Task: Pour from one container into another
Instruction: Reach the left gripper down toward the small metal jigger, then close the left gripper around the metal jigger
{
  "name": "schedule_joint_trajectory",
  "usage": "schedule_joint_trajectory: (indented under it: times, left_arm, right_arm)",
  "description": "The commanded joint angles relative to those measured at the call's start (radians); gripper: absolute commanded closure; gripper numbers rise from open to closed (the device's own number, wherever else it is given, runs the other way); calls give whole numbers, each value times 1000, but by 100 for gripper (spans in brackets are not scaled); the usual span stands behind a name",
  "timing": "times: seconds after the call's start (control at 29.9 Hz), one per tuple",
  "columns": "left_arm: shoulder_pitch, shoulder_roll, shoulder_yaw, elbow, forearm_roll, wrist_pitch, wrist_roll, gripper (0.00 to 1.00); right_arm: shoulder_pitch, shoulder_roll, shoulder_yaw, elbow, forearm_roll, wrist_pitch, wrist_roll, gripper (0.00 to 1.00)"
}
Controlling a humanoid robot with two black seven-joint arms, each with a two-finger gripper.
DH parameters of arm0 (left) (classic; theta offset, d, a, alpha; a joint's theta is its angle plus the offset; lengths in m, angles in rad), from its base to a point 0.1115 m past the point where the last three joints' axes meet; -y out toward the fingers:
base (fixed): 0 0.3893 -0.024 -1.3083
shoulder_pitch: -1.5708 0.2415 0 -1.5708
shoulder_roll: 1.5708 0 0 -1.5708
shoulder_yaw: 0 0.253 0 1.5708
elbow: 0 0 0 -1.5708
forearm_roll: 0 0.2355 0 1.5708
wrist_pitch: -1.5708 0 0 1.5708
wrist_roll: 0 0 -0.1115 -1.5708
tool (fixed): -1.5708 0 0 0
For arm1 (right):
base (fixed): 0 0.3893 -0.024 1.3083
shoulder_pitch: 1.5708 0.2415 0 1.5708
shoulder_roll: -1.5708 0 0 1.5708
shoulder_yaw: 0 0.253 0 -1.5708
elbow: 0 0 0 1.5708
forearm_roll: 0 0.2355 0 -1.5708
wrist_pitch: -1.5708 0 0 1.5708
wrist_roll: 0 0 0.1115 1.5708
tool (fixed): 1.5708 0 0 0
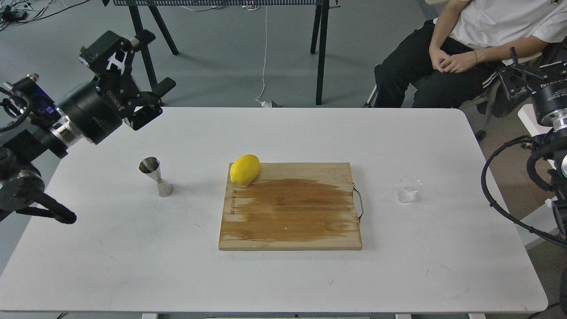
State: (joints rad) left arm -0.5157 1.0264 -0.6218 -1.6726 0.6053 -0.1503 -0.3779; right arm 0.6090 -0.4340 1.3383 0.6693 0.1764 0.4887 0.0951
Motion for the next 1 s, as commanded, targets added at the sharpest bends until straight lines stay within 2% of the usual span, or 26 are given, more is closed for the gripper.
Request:
schedule_joint_trajectory:
  times: [0.0,0.13,0.3,0.43,0.74,0.84,0.97]
  left_arm:
    - [107,64,-6,-79,207,98,-2,1]
    - [181,90,-1,-73,312,162,-32,2]
    - [305,72,11,-47,536,317,-29,7]
    - [335,-5,68,46,726,415,-19,9]
    - [326,-302,94,572,1187,567,-27,9]
    - [295,-391,90,700,1257,583,-22,9]
    - [223,-453,93,864,1257,587,-27,9]
  right_arm:
    - [0,0,10,3,0,0,0,0]
    - [0,-5,10,3,0,0,0,0]
    - [-3,-18,8,1,-2,0,0,0]
    - [-3,-18,5,3,-2,0,0,0]
    - [-6,-15,-4,4,-2,0,0,0]
    - [-6,-14,-5,3,-2,0,0,0]
    - [-6,-12,-7,4,-2,0,0,0]
